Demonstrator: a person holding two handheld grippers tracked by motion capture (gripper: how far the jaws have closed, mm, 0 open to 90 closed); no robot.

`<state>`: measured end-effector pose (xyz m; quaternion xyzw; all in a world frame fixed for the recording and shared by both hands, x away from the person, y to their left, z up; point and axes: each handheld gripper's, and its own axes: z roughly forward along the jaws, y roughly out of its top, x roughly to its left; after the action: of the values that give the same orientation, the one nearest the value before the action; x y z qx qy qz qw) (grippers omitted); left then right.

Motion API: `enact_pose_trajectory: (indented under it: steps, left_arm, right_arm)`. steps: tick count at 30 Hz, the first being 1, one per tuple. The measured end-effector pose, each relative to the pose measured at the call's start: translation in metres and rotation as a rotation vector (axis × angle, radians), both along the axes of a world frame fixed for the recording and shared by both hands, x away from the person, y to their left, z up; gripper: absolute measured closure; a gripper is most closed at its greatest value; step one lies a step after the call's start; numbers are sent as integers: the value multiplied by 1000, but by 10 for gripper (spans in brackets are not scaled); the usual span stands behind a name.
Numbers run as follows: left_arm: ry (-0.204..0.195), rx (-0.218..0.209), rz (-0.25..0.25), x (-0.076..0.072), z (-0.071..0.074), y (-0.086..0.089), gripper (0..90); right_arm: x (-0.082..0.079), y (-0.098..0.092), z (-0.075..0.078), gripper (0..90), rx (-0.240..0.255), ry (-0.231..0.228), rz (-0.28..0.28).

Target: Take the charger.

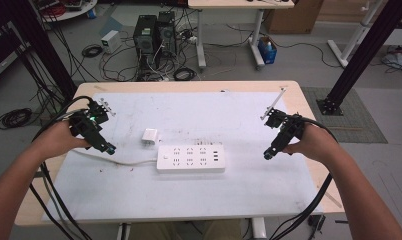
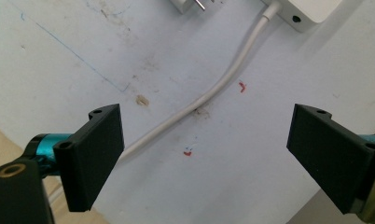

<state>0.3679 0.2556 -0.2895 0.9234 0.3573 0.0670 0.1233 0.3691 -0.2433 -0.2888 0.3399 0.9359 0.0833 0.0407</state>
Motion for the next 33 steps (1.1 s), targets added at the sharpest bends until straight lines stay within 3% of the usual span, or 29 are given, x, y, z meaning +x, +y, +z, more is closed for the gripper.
enact_pose_trajectory:
  steps: [5,9,13,21,23,27,33]
  left_arm:
    - [22,-12,25,1,1,-2,110]
    - [12,-16,46,4,3,-2,110]
    - [13,-33,83,9,3,-4,110]
    - [33,-55,166,21,-4,-10,110]
    - [25,-66,189,23,-7,-14,110]
    - [20,-67,221,28,-11,-22,110]
    - [-30,-86,321,36,-15,-31,110]
  right_arm:
    - [-2,0,1,121,7,-8,0]
    - [-3,-1,2,121,13,-8,-10]
    - [-4,-1,2,121,4,-31,-11]
    - [-2,-1,-2,122,4,-32,-13]
    - [-2,-1,-1,121,22,-31,-26]
    - [-3,0,-3,121,12,-46,-14]
    - [-1,1,-4,121,7,-54,-25]
